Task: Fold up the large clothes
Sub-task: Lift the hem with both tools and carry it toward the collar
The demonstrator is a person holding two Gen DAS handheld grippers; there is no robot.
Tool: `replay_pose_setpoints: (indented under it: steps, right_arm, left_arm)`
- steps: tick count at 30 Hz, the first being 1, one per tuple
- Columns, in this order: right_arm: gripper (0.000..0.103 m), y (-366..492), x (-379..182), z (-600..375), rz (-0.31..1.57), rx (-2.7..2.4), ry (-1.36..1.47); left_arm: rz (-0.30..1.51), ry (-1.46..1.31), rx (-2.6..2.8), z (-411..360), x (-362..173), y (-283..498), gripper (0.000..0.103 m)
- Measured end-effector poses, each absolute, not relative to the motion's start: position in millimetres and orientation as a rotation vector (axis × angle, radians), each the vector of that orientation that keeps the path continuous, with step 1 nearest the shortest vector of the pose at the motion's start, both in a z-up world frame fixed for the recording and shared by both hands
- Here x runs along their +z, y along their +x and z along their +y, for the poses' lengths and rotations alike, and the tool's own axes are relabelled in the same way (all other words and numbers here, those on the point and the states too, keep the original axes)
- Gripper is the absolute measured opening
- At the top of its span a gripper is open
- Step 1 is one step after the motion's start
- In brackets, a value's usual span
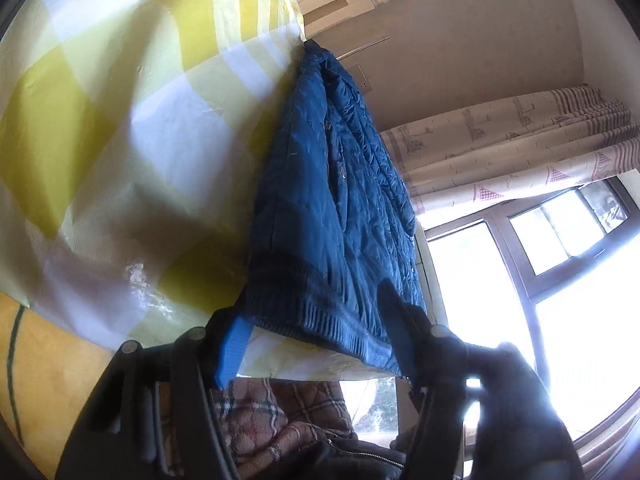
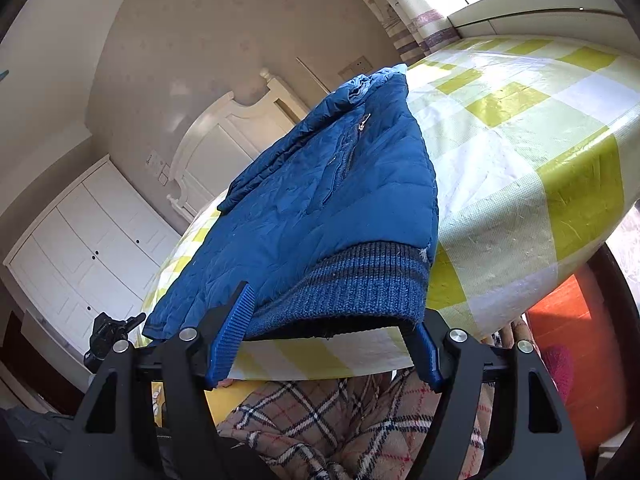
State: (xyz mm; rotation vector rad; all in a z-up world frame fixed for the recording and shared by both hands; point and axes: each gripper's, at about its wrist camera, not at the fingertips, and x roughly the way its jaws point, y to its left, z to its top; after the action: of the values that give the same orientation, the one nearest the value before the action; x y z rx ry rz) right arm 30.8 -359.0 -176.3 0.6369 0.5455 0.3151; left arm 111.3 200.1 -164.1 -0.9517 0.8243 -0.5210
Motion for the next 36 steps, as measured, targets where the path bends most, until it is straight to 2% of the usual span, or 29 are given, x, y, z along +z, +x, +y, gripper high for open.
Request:
replay_pose_setpoints:
  steps: [1,3,5,11,14,17,20,26,29,31,32,33,34,36]
  right_arm:
    - [0.071,30,-175,-359,0.541,0.318,0.632]
    - [0.071,27,-171,-360,0.527,0.323,0.624]
    - [0.071,25,-167,-359,0.51,0.33,0.615]
    - [0.072,34,-167,-359,0.51,0.32,0.619]
    - [0.071,34,-164,-360,0.507,0.325,0.614]
    - [0.071,27,-150,-358,0.448,0.351,0.606]
    - [0.071,34,-141,-349,0.485,0.321,0.529]
    - [0.071,60,-152,-355,0.517,0.306,0.595]
    - [0.063,72,-148,-349,0.537,0.313,0.585]
    - [0.048,78,-148,-345,0.568,0.279,0.567]
    - [0.041,79,-151,-346,0.577,0.26,0.576]
    - [0.028,77,-153,-350,0.579,0.242,0.595]
    - [0.022,74,-155,-354,0.574,0.247,0.622]
    - [0.018,61,-153,-356,0.549,0.265,0.63]
  left_arm:
    - [0.82,-0.946,-0.515,200,-164,110,0.057]
    - [0.802,-0.902,-0.5,198,-158,103,0.028]
    - [0.767,-0.898,-0.51,200,-149,97,0.027]
    - [0.765,-0.873,-0.51,196,-141,109,0.03]
    - [0.759,-0.878,-0.533,192,-139,118,0.051]
    - [0.736,-0.857,-0.541,184,-131,117,0.052]
    - [0.755,-0.787,-0.507,177,-129,119,0.053]
    - [0.761,-0.814,-0.514,175,-135,134,0.058]
    - [0.772,-0.785,-0.532,162,-131,147,0.058]
    - [0.796,-0.747,-0.51,152,-130,155,0.055]
    - [0.799,-0.717,-0.485,148,-129,157,0.044]
    - [0.811,-0.707,-0.472,147,-129,158,0.019]
    - [0.814,-0.719,-0.471,149,-131,157,0.017]
    - [0.781,-0.737,-0.492,156,-127,144,0.012]
